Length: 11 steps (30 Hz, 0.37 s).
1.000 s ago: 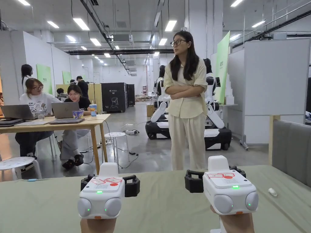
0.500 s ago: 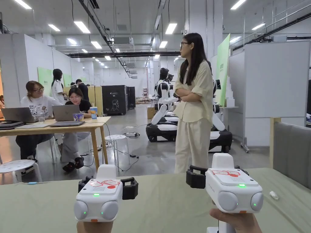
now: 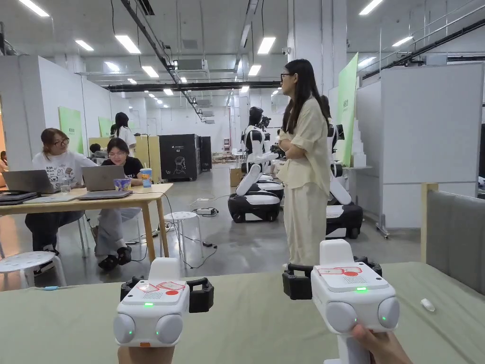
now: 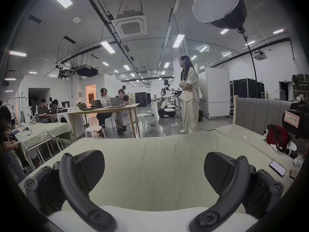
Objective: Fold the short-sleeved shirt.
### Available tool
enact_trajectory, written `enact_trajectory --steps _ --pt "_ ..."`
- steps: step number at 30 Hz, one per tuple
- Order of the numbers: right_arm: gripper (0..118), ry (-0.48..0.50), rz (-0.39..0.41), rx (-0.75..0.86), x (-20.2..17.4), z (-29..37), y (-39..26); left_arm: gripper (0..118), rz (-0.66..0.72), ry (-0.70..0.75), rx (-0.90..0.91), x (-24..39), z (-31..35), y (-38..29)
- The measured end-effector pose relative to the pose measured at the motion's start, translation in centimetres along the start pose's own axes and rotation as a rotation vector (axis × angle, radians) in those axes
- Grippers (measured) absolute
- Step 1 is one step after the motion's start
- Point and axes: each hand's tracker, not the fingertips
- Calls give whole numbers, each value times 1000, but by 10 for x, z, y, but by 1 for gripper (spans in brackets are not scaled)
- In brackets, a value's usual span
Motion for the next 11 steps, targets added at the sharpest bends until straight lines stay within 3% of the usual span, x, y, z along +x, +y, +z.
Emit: enact_trajectory --steps 11 --pt "118 -3 -53 -25 8 -2 -4 118 -10 3 0 2 1 1"
